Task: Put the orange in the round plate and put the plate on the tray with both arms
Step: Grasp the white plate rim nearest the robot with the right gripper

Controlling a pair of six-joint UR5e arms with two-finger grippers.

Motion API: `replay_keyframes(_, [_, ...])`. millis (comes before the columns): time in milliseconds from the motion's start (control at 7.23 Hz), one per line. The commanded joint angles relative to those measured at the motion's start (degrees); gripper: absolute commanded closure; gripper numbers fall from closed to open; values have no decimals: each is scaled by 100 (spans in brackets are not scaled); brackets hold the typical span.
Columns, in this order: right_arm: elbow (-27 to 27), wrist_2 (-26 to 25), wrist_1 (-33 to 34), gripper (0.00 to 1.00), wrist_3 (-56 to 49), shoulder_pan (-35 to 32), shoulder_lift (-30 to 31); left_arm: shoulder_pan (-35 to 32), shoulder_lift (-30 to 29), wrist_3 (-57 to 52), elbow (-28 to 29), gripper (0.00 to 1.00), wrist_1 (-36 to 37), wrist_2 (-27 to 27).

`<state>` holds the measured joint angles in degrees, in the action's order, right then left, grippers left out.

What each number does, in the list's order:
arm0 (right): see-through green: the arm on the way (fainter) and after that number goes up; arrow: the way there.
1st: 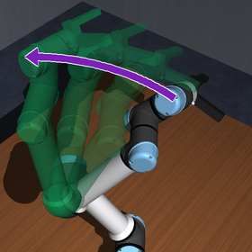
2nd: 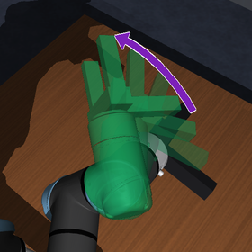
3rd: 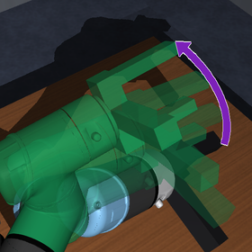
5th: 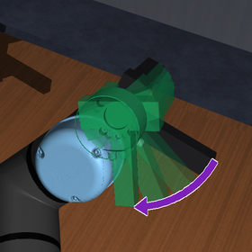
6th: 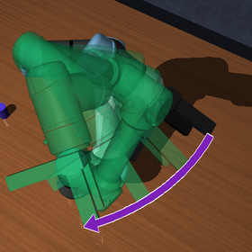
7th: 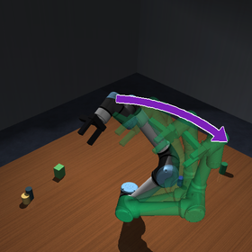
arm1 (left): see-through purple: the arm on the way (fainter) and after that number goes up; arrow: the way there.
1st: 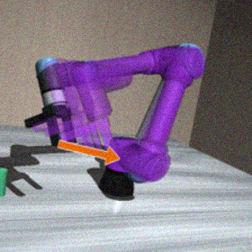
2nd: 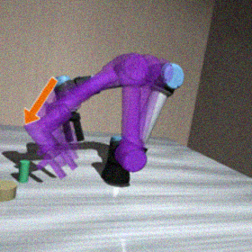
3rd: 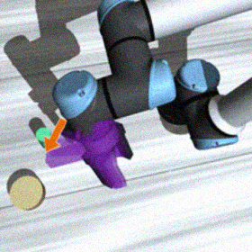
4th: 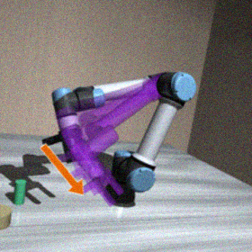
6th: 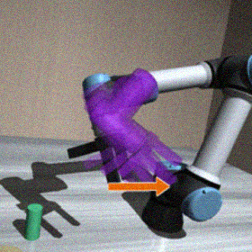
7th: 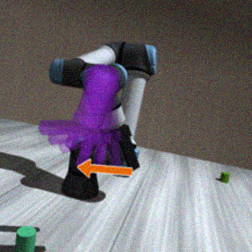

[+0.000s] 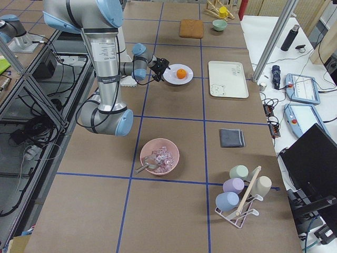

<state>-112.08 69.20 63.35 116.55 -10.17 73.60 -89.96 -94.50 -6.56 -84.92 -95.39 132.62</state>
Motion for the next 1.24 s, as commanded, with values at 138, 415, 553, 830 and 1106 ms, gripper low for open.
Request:
replay_keyframes(138, [589, -3, -7, 0, 297, 59, -407, -426, 45, -1339, 213, 1, 819, 36])
replay_keyframes(415, [608, -3, -42, 5, 481, -2, -469, -435, 45, -1339, 213, 1, 820, 27])
replay_keyframes(553, [660, -12, -34, 9, 534, -37, -565, -435, 45, -1330, 213, 1, 820, 27])
replay_keyframes(830, [985, -3, -42, 11, 544, -81, -698, -426, 37, -1330, 213, 1, 820, 27])
replay_keyframes(1106, [1021, 6, -34, 11, 544, -142, -698, -417, 36, -1330, 213, 1, 820, 27])
